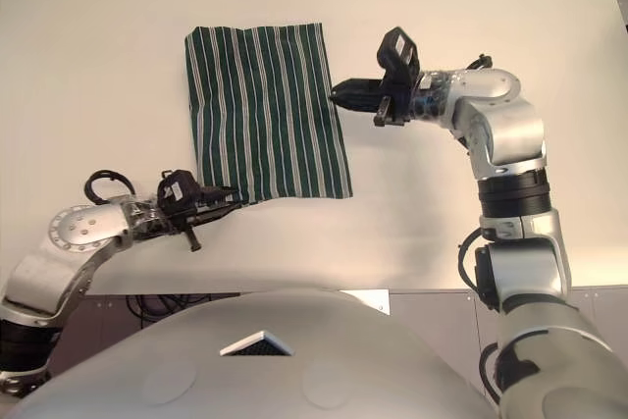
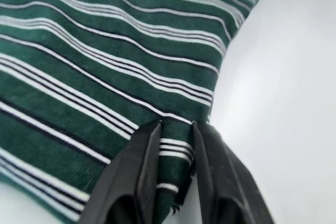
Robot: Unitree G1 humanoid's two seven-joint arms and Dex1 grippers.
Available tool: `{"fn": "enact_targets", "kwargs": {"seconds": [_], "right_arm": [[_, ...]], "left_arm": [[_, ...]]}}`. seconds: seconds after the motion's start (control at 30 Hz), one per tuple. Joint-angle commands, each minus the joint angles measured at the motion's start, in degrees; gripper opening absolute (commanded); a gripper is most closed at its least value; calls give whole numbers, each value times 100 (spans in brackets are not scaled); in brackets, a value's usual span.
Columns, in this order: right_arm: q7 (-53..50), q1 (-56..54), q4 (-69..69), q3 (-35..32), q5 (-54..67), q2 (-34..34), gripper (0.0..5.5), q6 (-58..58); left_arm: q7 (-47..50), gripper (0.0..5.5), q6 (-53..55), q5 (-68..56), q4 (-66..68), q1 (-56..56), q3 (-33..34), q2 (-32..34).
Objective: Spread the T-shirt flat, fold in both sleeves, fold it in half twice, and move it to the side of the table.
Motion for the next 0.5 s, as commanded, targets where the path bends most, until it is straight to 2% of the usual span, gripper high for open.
{"fn": "enact_targets", "kwargs": {"seconds": [0.03,0.2,0.3,0.37,0.5], "right_arm": [[221,209,-298,256,-243,-237,69,-365],[338,567,-579,513,-674,-471,69,-1171],[370,763,-657,496,-942,-653,69,-1853],[409,984,-769,427,-1015,-824,69,-2285],[428,1449,-356,458,-1503,-1204,136,-3713]], "left_arm": [[-273,104,144,14,-69,191,539,513],[-287,104,673,-1382,-1052,-350,1407,145],[-366,104,917,-1979,-998,-260,2063,136],[-357,104,320,-1033,-372,53,2021,395],[-167,109,-2159,1035,1235,438,1650,607]]}}
